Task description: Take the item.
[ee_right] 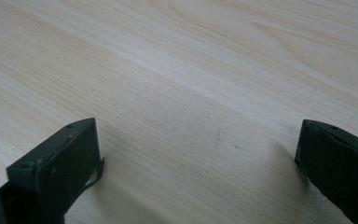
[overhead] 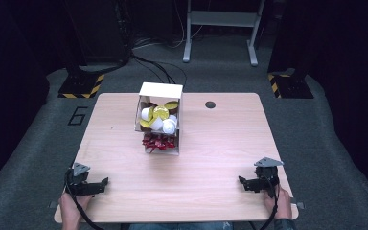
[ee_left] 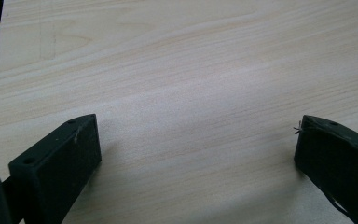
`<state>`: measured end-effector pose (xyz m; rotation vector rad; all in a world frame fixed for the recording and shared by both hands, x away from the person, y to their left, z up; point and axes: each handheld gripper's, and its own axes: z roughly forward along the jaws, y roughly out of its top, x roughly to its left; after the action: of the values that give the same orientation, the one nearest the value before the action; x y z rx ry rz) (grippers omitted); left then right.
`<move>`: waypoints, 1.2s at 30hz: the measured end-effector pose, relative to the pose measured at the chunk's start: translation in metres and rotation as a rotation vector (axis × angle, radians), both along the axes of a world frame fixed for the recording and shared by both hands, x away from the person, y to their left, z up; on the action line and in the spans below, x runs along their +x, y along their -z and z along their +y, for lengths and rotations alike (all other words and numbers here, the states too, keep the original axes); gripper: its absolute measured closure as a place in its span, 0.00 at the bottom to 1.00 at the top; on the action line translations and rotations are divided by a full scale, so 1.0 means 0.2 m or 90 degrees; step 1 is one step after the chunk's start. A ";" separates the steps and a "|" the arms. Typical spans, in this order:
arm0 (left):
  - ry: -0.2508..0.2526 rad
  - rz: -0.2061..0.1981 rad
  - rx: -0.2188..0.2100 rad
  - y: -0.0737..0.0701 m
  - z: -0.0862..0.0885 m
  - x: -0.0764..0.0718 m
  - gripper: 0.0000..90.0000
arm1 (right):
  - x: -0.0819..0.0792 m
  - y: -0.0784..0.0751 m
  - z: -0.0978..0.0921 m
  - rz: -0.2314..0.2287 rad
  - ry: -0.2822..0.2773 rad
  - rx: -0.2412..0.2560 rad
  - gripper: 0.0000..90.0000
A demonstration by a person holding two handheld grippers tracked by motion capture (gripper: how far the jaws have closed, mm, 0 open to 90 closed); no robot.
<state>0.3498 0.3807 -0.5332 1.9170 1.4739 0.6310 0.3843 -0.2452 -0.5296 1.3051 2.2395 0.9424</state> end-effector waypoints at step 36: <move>0.082 -0.045 -0.029 -0.34 -0.11 0.02 0.00 | 0.01 0.00 0.00 -0.001 -0.004 -0.001 0.00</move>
<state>0.3546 0.3580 -0.4644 1.9166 1.2990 0.5946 0.3864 -0.2448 -0.5295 1.2964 2.2444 0.9437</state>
